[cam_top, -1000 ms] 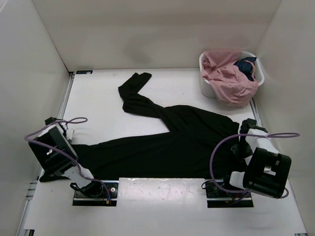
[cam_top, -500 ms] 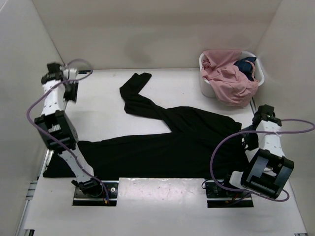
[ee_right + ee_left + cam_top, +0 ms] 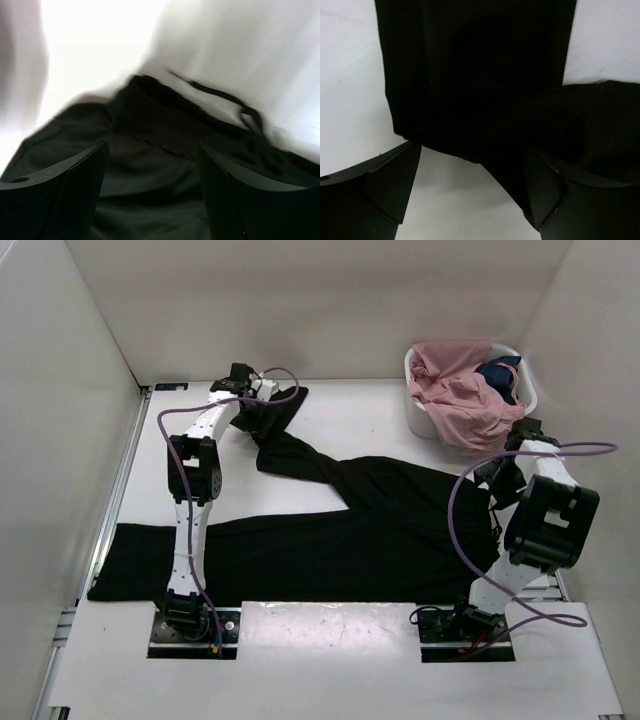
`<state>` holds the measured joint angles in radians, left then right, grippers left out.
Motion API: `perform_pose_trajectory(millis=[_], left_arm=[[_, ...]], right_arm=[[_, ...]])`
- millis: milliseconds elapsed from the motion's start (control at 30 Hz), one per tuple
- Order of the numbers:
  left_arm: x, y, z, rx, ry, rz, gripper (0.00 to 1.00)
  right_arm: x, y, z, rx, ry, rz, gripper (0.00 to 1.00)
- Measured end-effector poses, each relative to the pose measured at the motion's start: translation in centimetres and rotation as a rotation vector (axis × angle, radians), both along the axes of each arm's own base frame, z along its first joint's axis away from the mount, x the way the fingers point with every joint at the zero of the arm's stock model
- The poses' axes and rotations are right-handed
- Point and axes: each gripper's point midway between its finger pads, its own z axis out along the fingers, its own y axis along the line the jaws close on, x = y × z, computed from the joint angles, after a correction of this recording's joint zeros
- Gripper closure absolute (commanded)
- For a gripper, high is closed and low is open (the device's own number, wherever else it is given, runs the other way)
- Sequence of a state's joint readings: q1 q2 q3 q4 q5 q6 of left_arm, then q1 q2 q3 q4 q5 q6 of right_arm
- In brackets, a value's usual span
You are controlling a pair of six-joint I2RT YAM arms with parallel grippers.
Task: Fold and stack the trousers
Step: Flatten the trousers out, then fold the trousers
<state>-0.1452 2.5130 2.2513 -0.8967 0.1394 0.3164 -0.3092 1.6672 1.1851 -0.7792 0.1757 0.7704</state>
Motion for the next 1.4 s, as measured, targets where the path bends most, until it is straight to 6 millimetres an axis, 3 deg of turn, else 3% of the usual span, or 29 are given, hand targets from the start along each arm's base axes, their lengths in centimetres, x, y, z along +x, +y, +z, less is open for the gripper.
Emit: perform_pose_trajectory(millis=[133, 233, 267, 300, 333, 467, 533, 633, 800, 900, 933, 1000, 1133, 1200, 1267, 1400], left_arm=[[0.7, -0.6, 0.0, 0.017, -0.035, -0.008, 0.18], [0.7, -0.1, -0.3, 0.018, -0.039, -0.005, 0.62], [0.7, 0.1, -0.3, 0.023, -0.044, -0.004, 0.77], [0.6, 0.2, -0.4, 0.031, -0.048, -0.011, 0.86], [0.4, 0.4, -0.4, 0.049, -0.052, -0.022, 0.86], [-0.8, 1.5, -0.3, 0.129, -0.064, -0.031, 0.86], [-2.6, 2.5, -0.2, 0.173, -0.042, -0.033, 0.86], [-7.0, 4.3, -0.3, 0.225, 0.036, -0.047, 0.86], [-16.4, 6.4, 0.4, 0.264, 0.241, -0.128, 0.38], [-18.6, 6.7, 2.5, 0.217, 0.278, -0.131, 0.34], [-18.3, 6.7, 3.5, 0.179, 0.264, -0.113, 0.32], [-15.8, 7.8, 6.2, 0.113, 0.188, -0.029, 0.31], [-8.4, 12.6, 12.0, 0.036, -0.032, 0.197, 0.31], [-5.6, 15.2, 13.0, 0.024, -0.101, 0.291, 0.28], [-4.4, 16.7, 11.6, 0.025, -0.090, 0.349, 0.28], [-4.3, 16.2, 4.3, 0.014, 0.064, 0.368, 0.25]], right_arm=[[2.1, 1.0, -1.9, 0.036, 0.026, -0.016, 0.23], [2.7, 1.2, -3.0, 0.047, 0.040, -0.047, 0.31], [2.7, 1.2, -3.4, 0.051, 0.048, -0.055, 0.45], [2.7, 1.2, -3.8, 0.053, 0.059, -0.062, 0.54], [2.6, 1.2, -4.3, 0.058, 0.071, -0.074, 0.72], [2.2, 1.3, -4.9, 0.065, 0.092, -0.097, 1.00], [2.1, 1.4, -4.9, 0.064, 0.088, -0.101, 1.00], [1.9, 1.2, -4.7, 0.049, 0.076, -0.091, 1.00], [1.0, 1.0, -3.0, 0.002, 0.045, -0.036, 1.00], [1.3, 1.0, -1.0, -0.045, -0.002, 0.026, 1.00], [1.5, 1.2, -0.5, -0.061, -0.013, 0.053, 1.00], [1.9, 1.9, 0.2, -0.091, -0.023, 0.113, 1.00], [2.9, 3.6, 1.0, -0.135, -0.034, 0.220, 1.00], [3.2, 4.2, 1.3, -0.147, -0.039, 0.256, 1.00], [3.4, 4.4, 1.5, -0.160, -0.040, 0.274, 1.00], [3.3, 4.3, 1.5, -0.173, -0.031, 0.286, 1.00]])
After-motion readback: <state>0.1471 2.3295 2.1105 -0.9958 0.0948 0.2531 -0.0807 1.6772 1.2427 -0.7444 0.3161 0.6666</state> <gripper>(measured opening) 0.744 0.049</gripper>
